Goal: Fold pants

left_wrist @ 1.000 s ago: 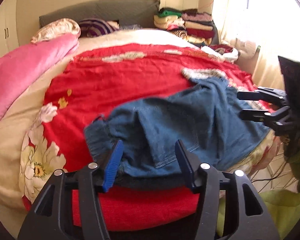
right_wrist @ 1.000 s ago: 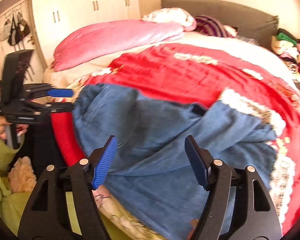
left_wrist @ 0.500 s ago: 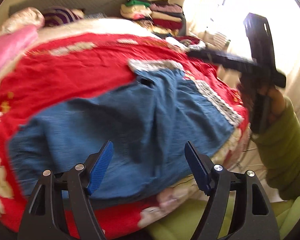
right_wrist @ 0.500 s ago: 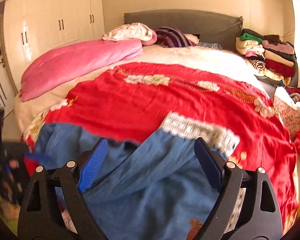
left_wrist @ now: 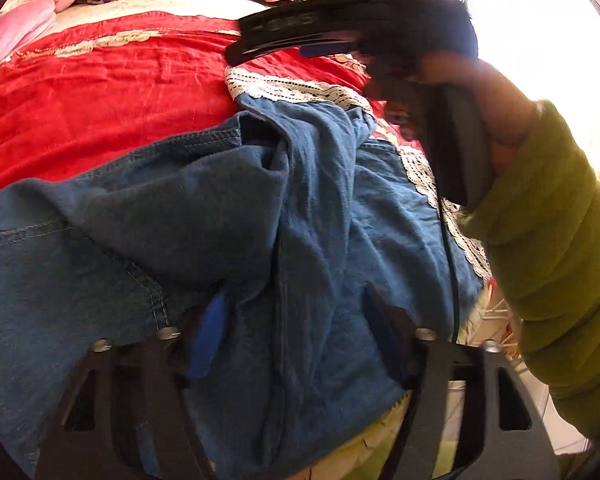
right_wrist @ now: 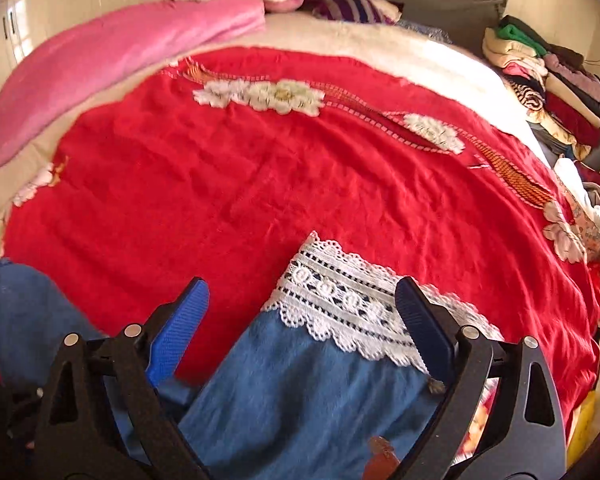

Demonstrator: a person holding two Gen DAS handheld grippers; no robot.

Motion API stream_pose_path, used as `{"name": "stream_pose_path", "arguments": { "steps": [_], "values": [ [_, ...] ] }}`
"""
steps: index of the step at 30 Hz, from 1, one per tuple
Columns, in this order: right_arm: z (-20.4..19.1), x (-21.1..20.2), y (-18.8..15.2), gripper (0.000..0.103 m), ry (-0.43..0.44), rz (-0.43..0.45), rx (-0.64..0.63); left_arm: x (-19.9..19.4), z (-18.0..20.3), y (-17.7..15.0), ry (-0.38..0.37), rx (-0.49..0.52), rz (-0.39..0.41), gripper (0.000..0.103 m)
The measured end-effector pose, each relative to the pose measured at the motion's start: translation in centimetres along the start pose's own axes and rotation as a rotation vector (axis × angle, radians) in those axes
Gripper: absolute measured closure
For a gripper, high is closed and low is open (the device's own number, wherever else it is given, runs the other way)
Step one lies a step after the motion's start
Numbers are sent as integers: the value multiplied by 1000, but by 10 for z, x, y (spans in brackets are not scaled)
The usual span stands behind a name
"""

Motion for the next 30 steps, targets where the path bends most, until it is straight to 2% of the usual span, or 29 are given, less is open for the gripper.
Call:
{"name": "stream_pose_path", "arguments": {
  "steps": [1, 2, 3, 4, 6, 8, 9, 10, 12, 13, 15, 20, 21, 23, 24, 25, 29, 30],
  "values": [
    [0, 9, 1, 15, -2, -18, 0, 0, 1, 1, 3, 7, 6, 64],
    [1, 21, 3, 15, -19, -42, 6, -1, 2, 1, -2, 20, 9, 72],
    [1, 28, 4, 15, -31, -53, 6, -1, 5, 0, -30, 32, 6, 94],
    [1, 36, 5, 15, -37, -57, 5, -1, 7, -1, -52, 36, 3, 99],
    [4, 44, 7, 15, -52, -61, 15, -1, 18, -5, -58, 83, 1, 99],
    [6, 52, 9, 22, -55, -66, 31, 1, 23, -8, -52, 113, -2, 99],
    [8, 57, 10, 38, -53, -74, 34, 3, 23, -9, -54, 114, -8, 99],
    [9, 62, 8, 60, -40, -90, 29, 4, 22, -9, -52, 112, -10, 99],
    [12, 64, 7, 76, 5, -99, 33, 6, 21, -9, -55, 106, -10, 99],
    [16, 62, 6, 87, 13, -89, 42, 7, 20, -8, -54, 101, -9, 99],
    [25, 49, 3, 98, 29, -55, 62, 4, 18, -9, -49, 102, -5, 99],
    [58, -9, -11, 98, 51, 68, 147, 1, 16, -9, -31, 103, 3, 96],
    [66, -19, -14, 98, 56, 86, 165, 4, 15, -7, -23, 105, 9, 92],
    [84, -45, -27, 98, 57, 129, 215, 3, 14, -7, -10, 100, 19, 80],
    [93, -57, -33, 98, 58, 149, 237, 2, 12, -5, -4, 90, 30, 67],
    [102, -73, -44, 98, 57, 175, 261, 1, 10, -4, -1, 82, 37, 59],
    [127, -113, -78, 98, 48, 230, 325, 2, 4, -1, 10, 72, 52, 61],
    [131, -121, -87, 98, 49, 238, 337, 2, 5, 0, 26, 88, 53, 70]
  ]
}}
Point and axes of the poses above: each gripper's, at about its wrist camera, not at the fingertips, and x roughly the way its jaws point, z to its right, y to its top, the point moved 3 cm from there along x, roughly the way its jaws point
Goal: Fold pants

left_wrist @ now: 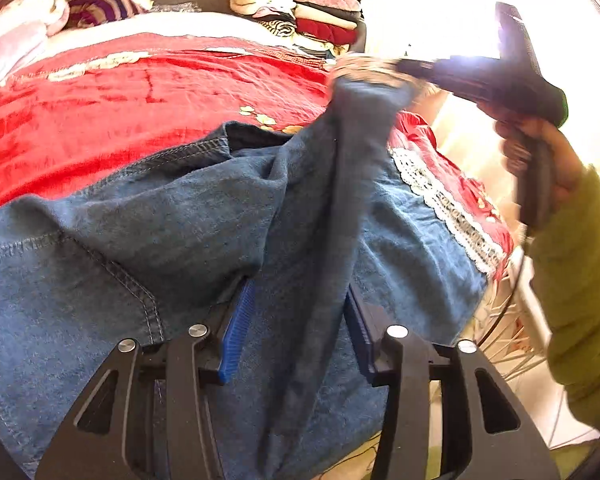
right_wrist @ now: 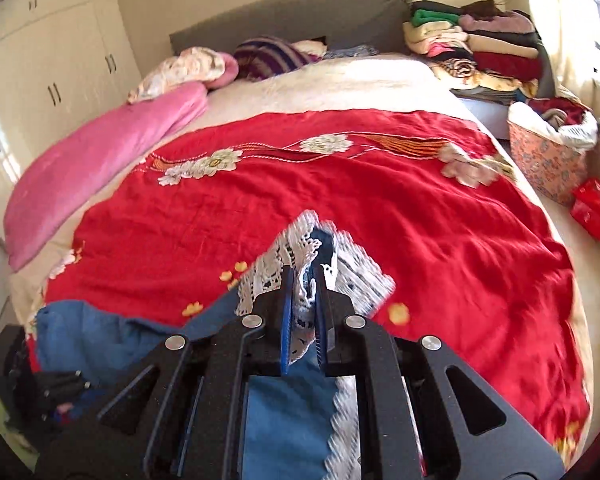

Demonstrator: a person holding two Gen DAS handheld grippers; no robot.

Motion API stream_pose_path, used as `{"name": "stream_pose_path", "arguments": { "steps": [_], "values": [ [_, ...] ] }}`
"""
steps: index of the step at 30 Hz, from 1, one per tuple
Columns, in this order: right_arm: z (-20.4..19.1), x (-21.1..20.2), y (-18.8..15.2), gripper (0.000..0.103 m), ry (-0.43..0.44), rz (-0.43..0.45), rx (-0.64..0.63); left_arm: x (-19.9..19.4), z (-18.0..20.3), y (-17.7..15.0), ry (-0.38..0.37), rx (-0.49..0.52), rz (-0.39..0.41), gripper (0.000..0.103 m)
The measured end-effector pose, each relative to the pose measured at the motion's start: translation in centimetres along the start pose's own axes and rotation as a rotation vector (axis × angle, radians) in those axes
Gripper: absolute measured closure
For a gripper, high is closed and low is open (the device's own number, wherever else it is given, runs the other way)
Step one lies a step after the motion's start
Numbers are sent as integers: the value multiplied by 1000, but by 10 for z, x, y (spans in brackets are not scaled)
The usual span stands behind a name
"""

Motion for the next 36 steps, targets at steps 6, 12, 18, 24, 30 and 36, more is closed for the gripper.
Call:
{"name": "stream_pose_path", "arguments": {
  "steps": [6, 12, 18, 24, 30, 36],
  "values": [
    [29, -47, -43, 98, 21, 2, 85, -18, 11, 6, 19, 97, 45, 100],
    [36, -72, -89, 98, 39, -32, 115, -34, 25, -7, 29, 174, 42, 100],
    [45, -79, -128, 97, 52, -102, 135, -25, 31, -27, 39, 225, -20, 99],
    [48, -81, -152, 87, 82, -159, 130, -24, 29, -34, 53, 223, -37, 99],
    [41, -83, -166, 100, 78, -211, 50, -26, 36, -38, 87, 259, -45, 100],
    [45, -79, -178, 99, 10, -261, -5, -23, 47, -51, 94, 326, -98, 100]
  ]
}}
Point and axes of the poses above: each gripper's, at about its wrist camera, not at the fingertips, and x roughly the way its jaws point, z to its right, y to its top, the point moved 3 cm from there along x, roughly the way its jaws point
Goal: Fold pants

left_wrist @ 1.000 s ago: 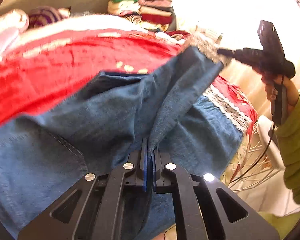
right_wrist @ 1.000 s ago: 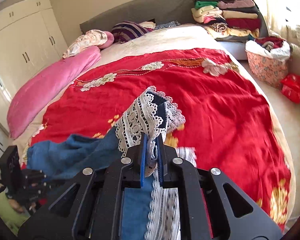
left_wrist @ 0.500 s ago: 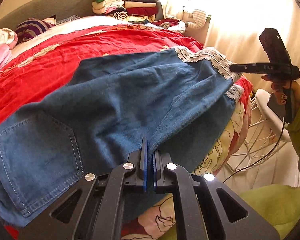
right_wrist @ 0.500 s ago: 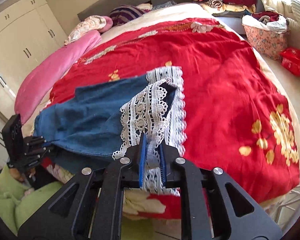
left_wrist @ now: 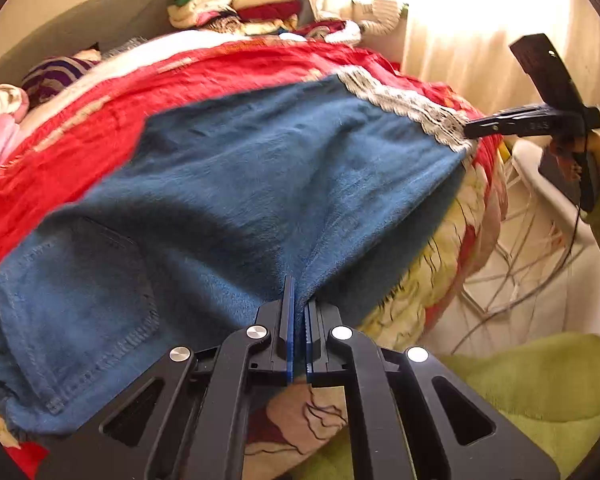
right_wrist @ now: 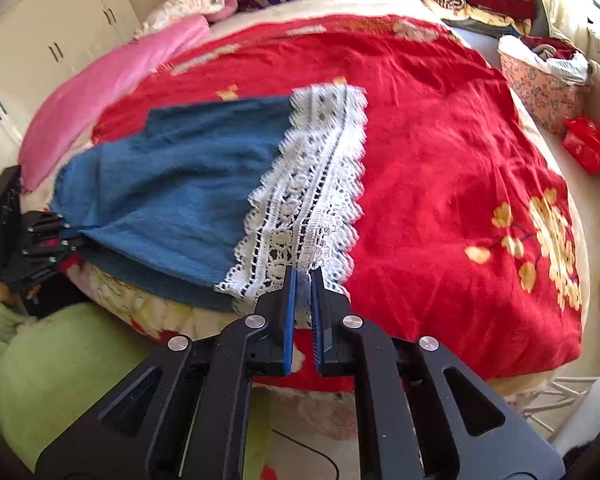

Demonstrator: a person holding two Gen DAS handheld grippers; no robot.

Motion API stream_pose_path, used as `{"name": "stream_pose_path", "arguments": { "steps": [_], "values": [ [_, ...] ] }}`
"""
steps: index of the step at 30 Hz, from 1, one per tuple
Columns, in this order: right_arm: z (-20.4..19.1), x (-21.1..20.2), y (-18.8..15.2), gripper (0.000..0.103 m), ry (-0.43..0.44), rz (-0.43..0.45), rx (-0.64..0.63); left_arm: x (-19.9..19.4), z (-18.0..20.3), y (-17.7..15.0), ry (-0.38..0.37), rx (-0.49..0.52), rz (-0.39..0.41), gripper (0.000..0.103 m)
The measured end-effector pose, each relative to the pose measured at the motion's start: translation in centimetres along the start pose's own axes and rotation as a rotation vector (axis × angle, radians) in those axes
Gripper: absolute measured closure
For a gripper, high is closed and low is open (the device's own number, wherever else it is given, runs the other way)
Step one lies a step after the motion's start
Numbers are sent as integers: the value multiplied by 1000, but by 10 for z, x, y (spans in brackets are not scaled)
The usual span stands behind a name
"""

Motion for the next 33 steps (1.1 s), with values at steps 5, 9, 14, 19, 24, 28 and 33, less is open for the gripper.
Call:
{"name": "stream_pose_path", "arguments": {
  "steps": [5, 9, 14, 19, 24, 28, 33],
  "values": [
    [7, 7, -5, 96, 8, -30, 20, 3, -3, -3, -33, -15, -23, 93],
    [14, -20, 9, 77, -14, 45, 26, -22, -8, -1, -95, -45, 26, 55],
    [19, -34, 44, 66, 1, 176, 51, -61, -38, 24, -39, -110, 142, 40],
    [12, -9, 96, 60, 42, 202, 19, -65, -89, 61, 18, -233, 172, 40],
    [25, 34, 138, 52, 98, 153, 60, -27, -133, 96, 39, -319, 107, 40],
    [48, 79, 150, 51, 97, 73, 126, 15, -150, 109, -5, -358, 45, 40],
    [53, 107, 137, 49, 112, 37, 124, 60, -165, 103, -104, -461, -6, 40]
  ]
}}
Point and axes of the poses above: each gripper's, at about its wrist camera, not at the fingertips, and x roughly the way its jaws point, z to its right, y to its top, the point moved 3 cm from there along x, roughly the way its jaws point
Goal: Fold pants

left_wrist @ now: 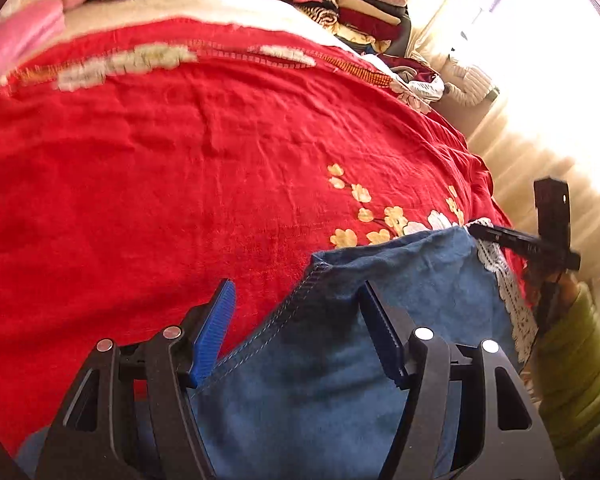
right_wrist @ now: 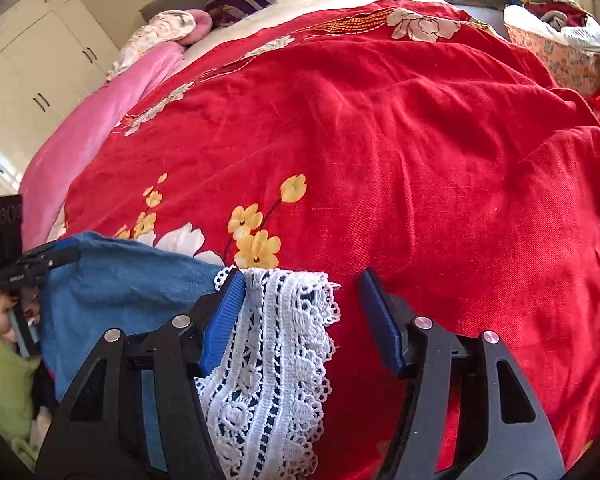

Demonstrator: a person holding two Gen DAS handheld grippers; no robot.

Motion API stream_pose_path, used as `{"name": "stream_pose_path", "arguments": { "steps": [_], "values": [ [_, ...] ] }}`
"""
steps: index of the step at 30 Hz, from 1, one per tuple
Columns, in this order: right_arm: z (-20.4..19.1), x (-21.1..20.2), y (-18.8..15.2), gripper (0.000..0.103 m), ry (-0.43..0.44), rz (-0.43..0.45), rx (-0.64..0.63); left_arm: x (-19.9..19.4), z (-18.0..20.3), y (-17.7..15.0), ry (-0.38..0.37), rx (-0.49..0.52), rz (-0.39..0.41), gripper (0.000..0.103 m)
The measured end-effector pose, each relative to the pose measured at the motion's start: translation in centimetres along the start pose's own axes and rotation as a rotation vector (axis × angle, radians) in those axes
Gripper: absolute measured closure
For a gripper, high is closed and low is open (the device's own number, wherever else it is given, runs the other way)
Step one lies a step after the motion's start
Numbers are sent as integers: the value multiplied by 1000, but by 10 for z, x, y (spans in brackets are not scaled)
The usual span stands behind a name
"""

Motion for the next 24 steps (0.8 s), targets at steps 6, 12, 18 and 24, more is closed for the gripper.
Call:
{"name": "stream_pose_path", "arguments": {
  "steps": [6, 12, 18, 24],
  "values": [
    [-12, -9, -6, 85, 74, 28, -63, 7, 8, -4, -80, -7, 5, 93],
    [-28, -42, 21, 89, 70, 171, -145, -27, 27, 19, -38, 60, 107, 94],
    [-34, -23, 61, 89, 4, 177, -209, -14, 21, 46, 59, 77, 104, 96],
    [-23, 23, 57, 83, -97, 58, -245, 20, -8, 32, 83, 9, 40, 91]
  ]
}}
Point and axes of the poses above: each gripper's, at about its wrist camera, not at the fingertips, and x roughly the way its jaws point, z to its right, y to its top, the point moved 3 cm from there along x, roughly the way its jaws point
